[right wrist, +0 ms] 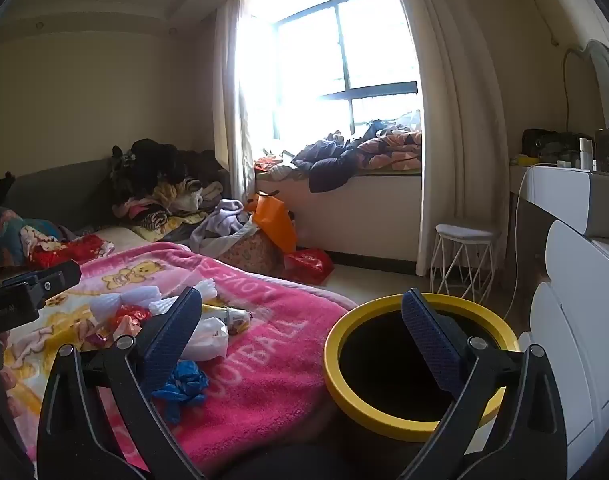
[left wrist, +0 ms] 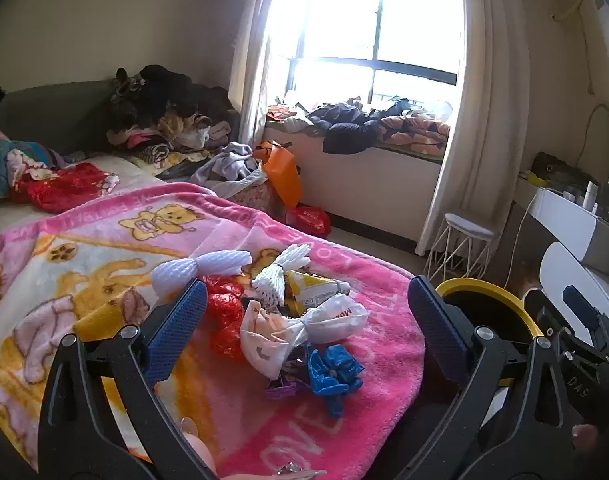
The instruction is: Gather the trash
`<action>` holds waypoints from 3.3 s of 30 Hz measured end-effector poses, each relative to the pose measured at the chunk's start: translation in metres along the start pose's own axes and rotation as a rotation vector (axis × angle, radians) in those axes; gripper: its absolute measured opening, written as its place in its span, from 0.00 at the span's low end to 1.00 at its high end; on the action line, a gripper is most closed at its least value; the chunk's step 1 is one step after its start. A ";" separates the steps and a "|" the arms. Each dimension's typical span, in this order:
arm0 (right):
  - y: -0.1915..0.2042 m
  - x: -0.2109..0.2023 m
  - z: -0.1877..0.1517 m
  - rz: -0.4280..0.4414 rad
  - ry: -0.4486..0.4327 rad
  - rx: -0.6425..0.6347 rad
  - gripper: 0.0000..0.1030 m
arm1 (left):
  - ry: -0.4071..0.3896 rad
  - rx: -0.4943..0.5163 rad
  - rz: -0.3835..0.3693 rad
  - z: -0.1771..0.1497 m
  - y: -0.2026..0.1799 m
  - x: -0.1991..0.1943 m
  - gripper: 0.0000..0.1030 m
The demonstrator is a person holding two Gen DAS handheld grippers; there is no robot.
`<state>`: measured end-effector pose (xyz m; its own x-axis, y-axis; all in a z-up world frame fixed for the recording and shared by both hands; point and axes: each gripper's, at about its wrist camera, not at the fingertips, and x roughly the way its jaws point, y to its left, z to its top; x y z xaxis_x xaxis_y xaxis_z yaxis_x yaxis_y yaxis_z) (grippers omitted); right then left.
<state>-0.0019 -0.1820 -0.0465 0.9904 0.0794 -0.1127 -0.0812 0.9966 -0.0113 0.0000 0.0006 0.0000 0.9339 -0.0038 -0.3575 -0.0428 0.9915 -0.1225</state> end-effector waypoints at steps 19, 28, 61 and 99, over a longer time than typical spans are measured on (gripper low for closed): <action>0.002 -0.002 -0.001 0.002 0.004 -0.004 0.94 | 0.004 -0.002 -0.003 0.000 0.000 0.000 0.90; 0.002 -0.003 -0.001 0.002 0.001 -0.007 0.94 | 0.005 -0.005 -0.002 0.000 0.000 0.000 0.90; 0.002 -0.002 -0.003 0.001 0.005 -0.013 0.94 | 0.011 -0.006 -0.005 0.000 0.000 0.000 0.90; 0.116 0.119 -0.046 0.281 0.494 -0.171 0.94 | 0.113 -0.205 0.257 0.007 0.154 0.064 0.90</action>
<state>0.1010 -0.0583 -0.1068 0.7622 0.2802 -0.5835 -0.3906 0.9179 -0.0694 0.0558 0.1542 -0.0354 0.8387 0.2168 -0.4996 -0.3527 0.9152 -0.1950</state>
